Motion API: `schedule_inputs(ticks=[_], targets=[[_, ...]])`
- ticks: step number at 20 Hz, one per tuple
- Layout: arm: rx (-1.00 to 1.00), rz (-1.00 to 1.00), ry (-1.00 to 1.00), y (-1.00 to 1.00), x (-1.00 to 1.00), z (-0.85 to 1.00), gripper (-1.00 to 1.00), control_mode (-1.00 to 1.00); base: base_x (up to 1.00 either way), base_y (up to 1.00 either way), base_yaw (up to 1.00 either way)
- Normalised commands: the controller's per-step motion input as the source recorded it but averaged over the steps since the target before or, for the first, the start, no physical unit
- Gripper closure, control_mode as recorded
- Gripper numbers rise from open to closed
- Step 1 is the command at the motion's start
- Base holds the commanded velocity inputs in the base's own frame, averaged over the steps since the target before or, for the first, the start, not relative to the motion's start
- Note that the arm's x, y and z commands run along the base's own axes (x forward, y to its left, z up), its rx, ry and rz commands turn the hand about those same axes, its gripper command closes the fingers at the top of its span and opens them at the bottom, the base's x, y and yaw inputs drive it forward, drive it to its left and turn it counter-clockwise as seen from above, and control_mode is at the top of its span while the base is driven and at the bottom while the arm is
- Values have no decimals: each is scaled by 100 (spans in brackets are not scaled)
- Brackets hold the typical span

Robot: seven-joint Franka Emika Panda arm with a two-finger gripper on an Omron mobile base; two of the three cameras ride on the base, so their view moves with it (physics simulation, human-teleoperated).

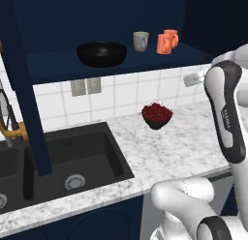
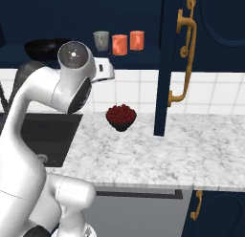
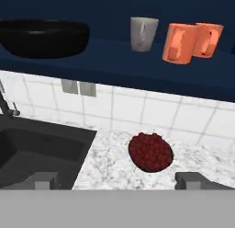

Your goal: Gather all objects into one cabinet and sort the glasses and bowls to opposite sides.

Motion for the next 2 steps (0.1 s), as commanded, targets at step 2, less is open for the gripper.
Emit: schedule_inputs(ticks=[2], targets=[[-11, -14, -7, 20, -100, -51, -100, -100, 0, 0, 0]])
